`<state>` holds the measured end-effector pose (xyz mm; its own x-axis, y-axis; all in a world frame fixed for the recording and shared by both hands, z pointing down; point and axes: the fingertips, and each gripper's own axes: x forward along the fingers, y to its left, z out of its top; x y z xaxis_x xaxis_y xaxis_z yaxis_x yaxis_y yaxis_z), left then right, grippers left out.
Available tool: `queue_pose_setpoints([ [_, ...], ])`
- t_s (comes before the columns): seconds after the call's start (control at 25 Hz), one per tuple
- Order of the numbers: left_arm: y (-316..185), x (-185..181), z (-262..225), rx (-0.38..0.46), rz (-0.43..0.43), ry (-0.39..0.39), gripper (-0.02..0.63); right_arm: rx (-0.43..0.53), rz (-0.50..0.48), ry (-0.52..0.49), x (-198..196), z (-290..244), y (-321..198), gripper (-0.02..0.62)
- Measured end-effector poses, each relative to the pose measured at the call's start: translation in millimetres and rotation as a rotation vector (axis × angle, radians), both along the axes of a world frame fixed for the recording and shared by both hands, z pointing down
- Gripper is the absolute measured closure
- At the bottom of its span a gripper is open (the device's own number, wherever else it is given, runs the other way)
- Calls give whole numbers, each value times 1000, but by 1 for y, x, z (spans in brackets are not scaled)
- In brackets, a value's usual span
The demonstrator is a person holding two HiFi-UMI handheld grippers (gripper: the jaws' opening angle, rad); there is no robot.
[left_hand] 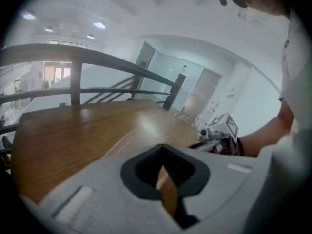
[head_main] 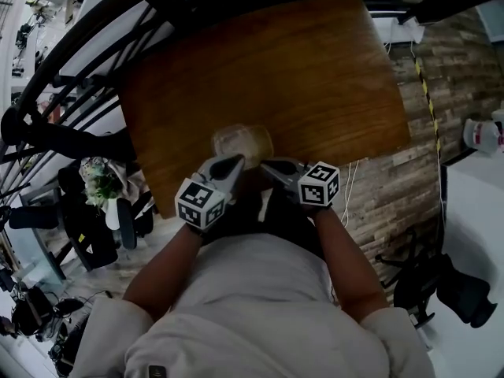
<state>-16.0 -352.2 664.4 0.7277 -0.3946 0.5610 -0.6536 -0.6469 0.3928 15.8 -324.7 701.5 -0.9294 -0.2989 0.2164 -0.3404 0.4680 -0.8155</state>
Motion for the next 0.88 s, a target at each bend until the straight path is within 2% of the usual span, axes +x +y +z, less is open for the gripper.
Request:
queue_pose_setpoints([
  [0.48,6,-59,-76,127,-36,50,603,192,7,32,-54,-94,-4,589],
  [0.88,9,-74,-124,212,-3,115,603,306,55,119,-69,-144,1,589],
])
